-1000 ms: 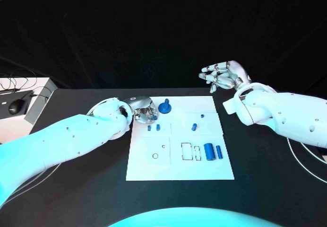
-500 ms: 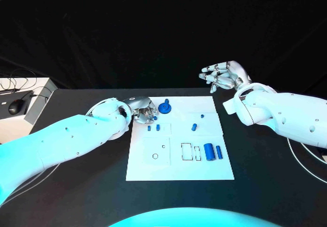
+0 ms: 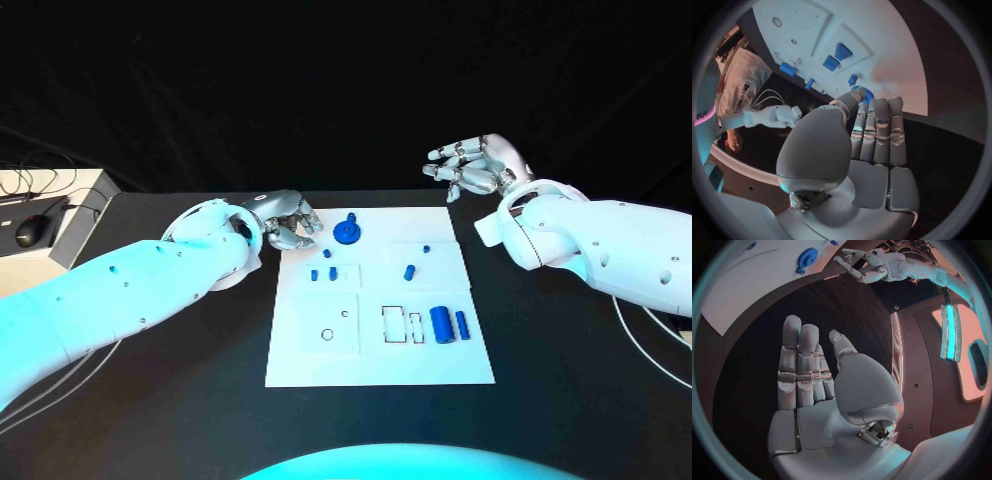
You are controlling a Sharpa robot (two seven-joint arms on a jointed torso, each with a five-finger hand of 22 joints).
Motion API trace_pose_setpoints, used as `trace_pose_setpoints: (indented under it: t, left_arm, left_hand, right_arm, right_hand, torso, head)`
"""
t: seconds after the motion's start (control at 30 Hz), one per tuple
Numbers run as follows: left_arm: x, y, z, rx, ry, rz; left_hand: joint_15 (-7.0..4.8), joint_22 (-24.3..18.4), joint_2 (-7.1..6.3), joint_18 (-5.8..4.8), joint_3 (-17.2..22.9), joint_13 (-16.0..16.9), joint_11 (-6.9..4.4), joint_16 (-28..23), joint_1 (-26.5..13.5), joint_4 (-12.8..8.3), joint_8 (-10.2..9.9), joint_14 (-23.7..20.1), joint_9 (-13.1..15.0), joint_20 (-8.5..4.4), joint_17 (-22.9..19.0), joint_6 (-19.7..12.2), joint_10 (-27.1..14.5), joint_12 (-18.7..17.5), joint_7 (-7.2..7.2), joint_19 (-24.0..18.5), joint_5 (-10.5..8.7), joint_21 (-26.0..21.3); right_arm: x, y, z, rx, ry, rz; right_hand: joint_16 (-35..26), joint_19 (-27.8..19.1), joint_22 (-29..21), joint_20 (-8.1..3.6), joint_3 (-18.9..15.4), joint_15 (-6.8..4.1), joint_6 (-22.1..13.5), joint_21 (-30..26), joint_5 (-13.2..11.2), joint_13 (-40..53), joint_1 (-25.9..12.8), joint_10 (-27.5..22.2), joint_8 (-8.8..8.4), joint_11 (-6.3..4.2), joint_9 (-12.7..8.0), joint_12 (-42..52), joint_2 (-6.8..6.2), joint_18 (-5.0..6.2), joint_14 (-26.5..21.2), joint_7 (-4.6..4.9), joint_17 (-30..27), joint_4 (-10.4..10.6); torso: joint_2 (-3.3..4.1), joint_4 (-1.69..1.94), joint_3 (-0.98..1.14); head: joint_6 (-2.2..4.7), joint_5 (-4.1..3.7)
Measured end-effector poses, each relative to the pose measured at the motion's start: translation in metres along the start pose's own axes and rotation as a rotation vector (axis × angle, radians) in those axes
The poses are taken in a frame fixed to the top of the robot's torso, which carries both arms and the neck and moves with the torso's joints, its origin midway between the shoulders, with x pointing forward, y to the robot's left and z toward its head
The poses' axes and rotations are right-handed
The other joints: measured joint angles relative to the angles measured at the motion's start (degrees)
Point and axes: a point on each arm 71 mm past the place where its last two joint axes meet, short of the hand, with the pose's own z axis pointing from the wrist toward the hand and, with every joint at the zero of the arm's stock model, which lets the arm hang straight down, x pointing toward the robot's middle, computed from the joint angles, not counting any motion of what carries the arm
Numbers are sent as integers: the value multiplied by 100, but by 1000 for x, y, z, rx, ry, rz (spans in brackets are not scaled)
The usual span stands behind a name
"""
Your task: Assemble the parts on the task board
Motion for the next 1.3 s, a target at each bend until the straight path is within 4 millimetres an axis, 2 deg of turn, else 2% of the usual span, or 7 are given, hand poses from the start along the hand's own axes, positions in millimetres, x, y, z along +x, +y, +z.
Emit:
trace_pose_setpoints:
  t: [0.3, 0.53, 0.77, 0.87, 1.03, 1.2, 1.3]
  left_arm:
    - [-28, 41, -27, -103, -134, -342]
    - [-19, 60, -53, -160, -171, -669]
    - [-10, 61, -69, -158, -191, -962]
    - [-7, 58, -73, -141, -197, -1051]
    - [-5, 54, -76, -109, -205, -1143]
    - [-5, 52, -78, -86, -212, -1186]
    - [-6, 50, -78, -74, -216, -1201]
  left_hand:
    - [-15, -576, 51, -5, -223, 0, -55, -1129, 120, -70, 0, -7, 0, 19, -420, 165, 41, 137, 182, -133, 0, -781]
    - [-35, -781, 171, -118, -504, 13, -146, -1533, 98, -40, 26, 37, 1, -20, -504, 203, 335, 373, 224, -199, 0, -1099]
    - [175, -1653, 263, -308, -928, 1, -49, -3239, -6, 118, 26, 80, 1, 180, -1155, 126, 238, 167, 161, -532, 0, -2129]
    - [282, -2261, 307, -308, -1086, -1, -18, -4392, -50, 199, 25, 378, 1, 325, -1470, 70, 206, 17, 169, -497, 0, -2698]
    - [337, -3465, 453, -308, -1448, -7, 10, -6308, 68, 184, 25, 1175, 0, 409, -1306, 64, 179, -13, 175, -5, 0, -3429]
    - [343, -3782, 474, -308, -1496, -7, 9, -6490, 88, 183, 25, 1234, 1, 369, -1166, 64, 179, -13, 175, 73, 0, -3449]
    - [343, -3872, 489, -308, -1526, -7, 40, -6490, 104, 181, 25, 1234, 1, 369, -1143, 64, 140, -13, 175, 73, 0, -3449]
  right_arm:
    - [2, 0, -7, -43, 121, -84]
    - [9, -5, -19, -95, 254, -248]
    - [24, -14, -35, -138, 381, -474]
    - [30, -18, -40, -145, 415, -570]
    - [38, -21, -45, -153, 432, -701]
    - [45, -20, -44, -159, 424, -792]
    - [50, -18, -43, -161, 419, -830]
  right_hand:
    - [455, 14, 422, -14, 421, 0, 320, 358, -279, -1477, 442, 411, -17, 137, -145, -1907, -65, 31, 0, -32, 119, -421]
    - [955, 13, 991, -13, 674, 18, 375, 767, -336, -1634, 510, 554, -34, 156, -289, -2380, -133, 147, 20, -68, 147, -579]
    - [1123, 12, 1293, -12, 717, 18, 422, 1089, -489, -1633, 446, 526, -34, 155, -335, -2380, -297, 156, 20, -115, 70, -537]
    - [1202, 33, 1394, 9, 715, 20, 397, 1157, -497, -1633, 431, 480, -34, 167, -363, -2380, -343, 164, 18, -140, 21, -446]
    - [1279, 12, 1516, 30, 798, 60, 389, 1333, -763, -1638, 484, 409, -34, 199, -381, -2380, -400, 195, 17, -149, -27, -363]
    - [1743, 11, 2000, 31, 1208, 60, 415, 2076, -845, -1643, 519, 409, -34, 199, -390, -2380, -675, 199, 17, -175, -34, -50]
    - [1897, 11, 2163, 31, 1321, 71, 415, 2217, -845, -1643, 530, 409, -34, 199, -390, -2380, -728, 197, 7, -175, -142, 63]
  torso:
    - [-16, 12, -3]
    - [-41, 14, -24]
    - [-81, 11, -47]
    - [-98, 9, -54]
    - [-114, 6, -65]
    - [-114, 3, -65]
    - [-106, 8, -65]
  head:
    - [104, -55]
    - [163, -176]
    - [189, -315]
    - [194, -352]
    - [203, -381]
    - [226, -372]
    - [236, -370]
